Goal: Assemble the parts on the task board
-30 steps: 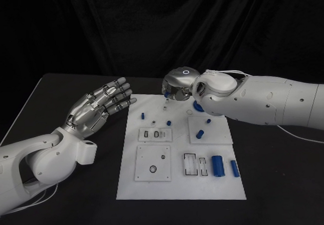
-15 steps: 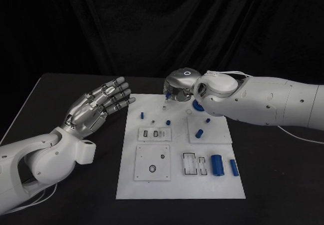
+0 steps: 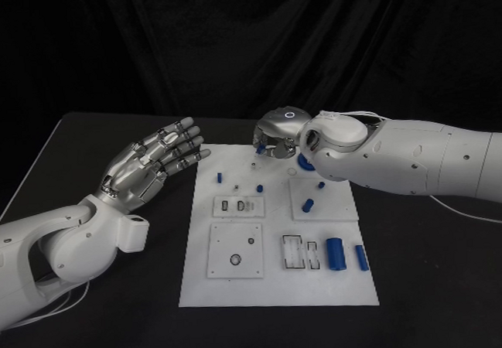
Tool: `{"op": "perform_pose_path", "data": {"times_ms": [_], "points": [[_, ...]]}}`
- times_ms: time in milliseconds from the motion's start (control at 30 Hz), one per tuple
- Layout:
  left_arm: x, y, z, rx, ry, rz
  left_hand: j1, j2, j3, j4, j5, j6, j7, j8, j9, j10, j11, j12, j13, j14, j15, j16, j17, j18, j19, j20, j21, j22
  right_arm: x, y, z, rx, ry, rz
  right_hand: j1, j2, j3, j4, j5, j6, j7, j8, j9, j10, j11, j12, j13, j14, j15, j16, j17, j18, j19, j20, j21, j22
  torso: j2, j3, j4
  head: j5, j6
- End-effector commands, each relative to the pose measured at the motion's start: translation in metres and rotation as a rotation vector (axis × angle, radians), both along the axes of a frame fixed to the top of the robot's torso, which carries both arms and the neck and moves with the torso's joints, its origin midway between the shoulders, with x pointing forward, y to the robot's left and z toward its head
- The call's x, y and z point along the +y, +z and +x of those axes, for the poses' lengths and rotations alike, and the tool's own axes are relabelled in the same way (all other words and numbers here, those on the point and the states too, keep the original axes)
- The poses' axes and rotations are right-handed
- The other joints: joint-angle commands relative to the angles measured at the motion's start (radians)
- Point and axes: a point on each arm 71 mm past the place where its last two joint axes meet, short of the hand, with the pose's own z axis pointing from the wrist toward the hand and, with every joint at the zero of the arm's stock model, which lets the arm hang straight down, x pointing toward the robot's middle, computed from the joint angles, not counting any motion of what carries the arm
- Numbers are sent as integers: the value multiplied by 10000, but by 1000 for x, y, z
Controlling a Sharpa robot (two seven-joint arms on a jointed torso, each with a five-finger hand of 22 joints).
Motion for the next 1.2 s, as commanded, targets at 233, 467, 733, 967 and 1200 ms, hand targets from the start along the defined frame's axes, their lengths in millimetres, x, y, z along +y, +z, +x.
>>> {"op": "perform_pose_path", "data": {"times_ms": [233,467,733,967,1200], "points": [[2,10,-1,-1051,129,-1026,-111,37,89,-18,19,-6,43,53,8,-6,81,52,15,-19,67,60,13,-115,7,22,-13,-10,2,-5,1,57,1,-101,-104,-47,52,43,-77,-140,13,-106,-17,-8,4,-104,25,239,52,-72,-48,-156,-49,49,-75,424,-5,-11,14,-44,-20],[2,9,0,-1025,115,-1001,-120,40,113,-16,16,-6,51,53,7,-11,89,52,14,-28,74,57,12,-123,3,22,-15,-12,4,-6,0,55,47,-86,-163,-67,61,103,-227,-224,28,-198,-26,-13,20,-186,35,215,70,-103,-97,-148,-70,70,-96,402,-11,-14,17,-54,-43],[2,9,1,-974,101,-1008,-129,45,135,-13,13,-11,60,51,7,-16,95,51,14,-33,79,57,11,-131,-1,22,-19,-14,6,-9,2,285,-55,-235,-379,-187,12,298,-549,-558,75,-465,-88,-302,120,-462,16,102,150,-278,-397,-96,-216,132,-235,184,-3,-9,23,-82,-47],[2,8,2,-934,115,-959,-145,46,169,-10,9,-27,77,47,4,-26,110,48,12,-42,87,60,9,-143,-9,22,-24,-17,6,-12,5,708,-479,-529,-664,-507,-308,495,-974,-1971,5,-782,-426,-1732,428,-1063,7,-311,374,-767,-1238,117,-822,344,-803,-710,-7,-10,5,-72,-63],[4,8,3,-917,129,-937,-145,46,169,-10,9,-27,77,47,4,-26,110,48,12,-42,87,60,9,-143,-9,22,-24,-17,1,-8,6,237,-604,-85,-502,-388,-778,416,-965,-3107,-137,-746,-735,-2975,555,-932,161,-551,299,-883,-1480,207,-1090,303,-1127,-1057,-10,-7,0,-57,-120]]}}
